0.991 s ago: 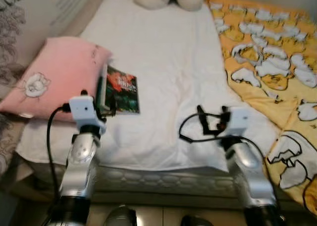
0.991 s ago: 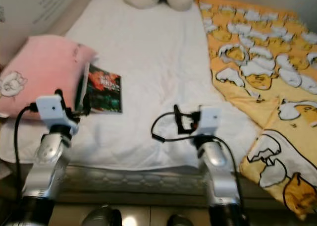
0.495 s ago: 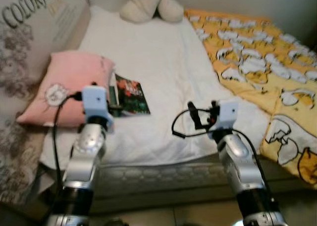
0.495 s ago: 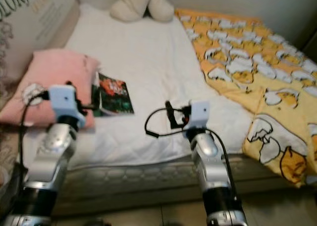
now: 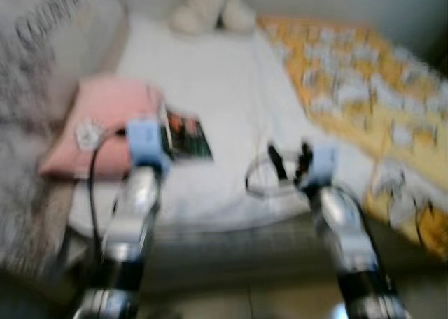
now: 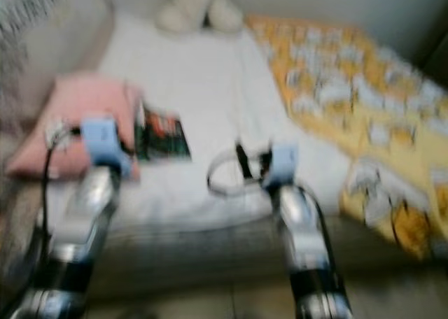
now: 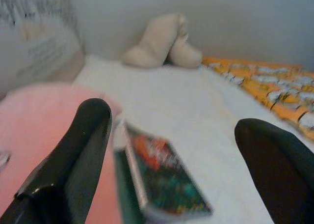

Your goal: Clean up the room

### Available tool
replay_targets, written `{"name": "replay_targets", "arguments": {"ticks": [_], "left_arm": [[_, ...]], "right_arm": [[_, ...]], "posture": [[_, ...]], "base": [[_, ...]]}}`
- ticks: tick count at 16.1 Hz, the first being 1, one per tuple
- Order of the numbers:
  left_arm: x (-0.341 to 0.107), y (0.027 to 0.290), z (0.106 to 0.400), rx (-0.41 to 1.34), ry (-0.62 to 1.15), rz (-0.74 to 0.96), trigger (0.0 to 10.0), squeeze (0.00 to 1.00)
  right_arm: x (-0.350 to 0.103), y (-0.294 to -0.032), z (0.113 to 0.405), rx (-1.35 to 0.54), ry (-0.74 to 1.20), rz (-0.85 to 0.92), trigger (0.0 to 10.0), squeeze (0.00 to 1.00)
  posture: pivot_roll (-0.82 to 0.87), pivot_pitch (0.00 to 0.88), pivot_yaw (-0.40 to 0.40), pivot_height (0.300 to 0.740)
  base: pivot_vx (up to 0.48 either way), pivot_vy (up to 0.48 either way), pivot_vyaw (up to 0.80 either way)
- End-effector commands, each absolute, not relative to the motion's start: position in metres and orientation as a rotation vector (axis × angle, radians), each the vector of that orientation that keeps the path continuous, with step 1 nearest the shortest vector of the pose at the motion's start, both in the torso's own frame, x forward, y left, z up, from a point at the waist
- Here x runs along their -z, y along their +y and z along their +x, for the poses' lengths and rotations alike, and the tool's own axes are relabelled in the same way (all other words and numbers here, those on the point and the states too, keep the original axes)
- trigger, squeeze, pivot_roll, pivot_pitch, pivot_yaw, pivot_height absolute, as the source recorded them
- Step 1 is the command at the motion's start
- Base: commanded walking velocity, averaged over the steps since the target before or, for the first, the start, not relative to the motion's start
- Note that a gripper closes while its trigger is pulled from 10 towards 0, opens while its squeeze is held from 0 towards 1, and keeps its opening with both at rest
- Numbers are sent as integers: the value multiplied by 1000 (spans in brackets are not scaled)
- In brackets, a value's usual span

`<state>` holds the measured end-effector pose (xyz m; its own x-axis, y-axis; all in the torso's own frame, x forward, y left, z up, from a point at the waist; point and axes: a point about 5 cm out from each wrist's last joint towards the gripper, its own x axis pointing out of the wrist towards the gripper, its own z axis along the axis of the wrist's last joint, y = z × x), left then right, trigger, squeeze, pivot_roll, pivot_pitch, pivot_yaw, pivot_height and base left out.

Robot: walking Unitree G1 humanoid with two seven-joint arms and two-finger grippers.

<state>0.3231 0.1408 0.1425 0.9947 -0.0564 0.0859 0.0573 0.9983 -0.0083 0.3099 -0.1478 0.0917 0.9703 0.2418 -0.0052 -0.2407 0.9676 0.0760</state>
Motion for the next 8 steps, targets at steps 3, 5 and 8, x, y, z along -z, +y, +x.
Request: {"name": "replay_targets", "arguments": {"ticks": [3,5,8], "left_arm": [[-138,135,324,79,-53,-23,10000,0],[-135,140,327,44,-31,-30,10000,0],[-132,141,329,19,-7,-29,10000,0]], "right_arm": [[-95,-153,311,-234,-6,65,10000,0],[-94,-153,309,-239,-6,65,10000,0],[-92,-151,305,-266,1,61,10000,0]], "posture": [[-63,0,-33,740],[-68,0,-29,740],[-73,0,-30,740]], "base": [[480,0,0],[480,0,0],[477,0,438]]}}
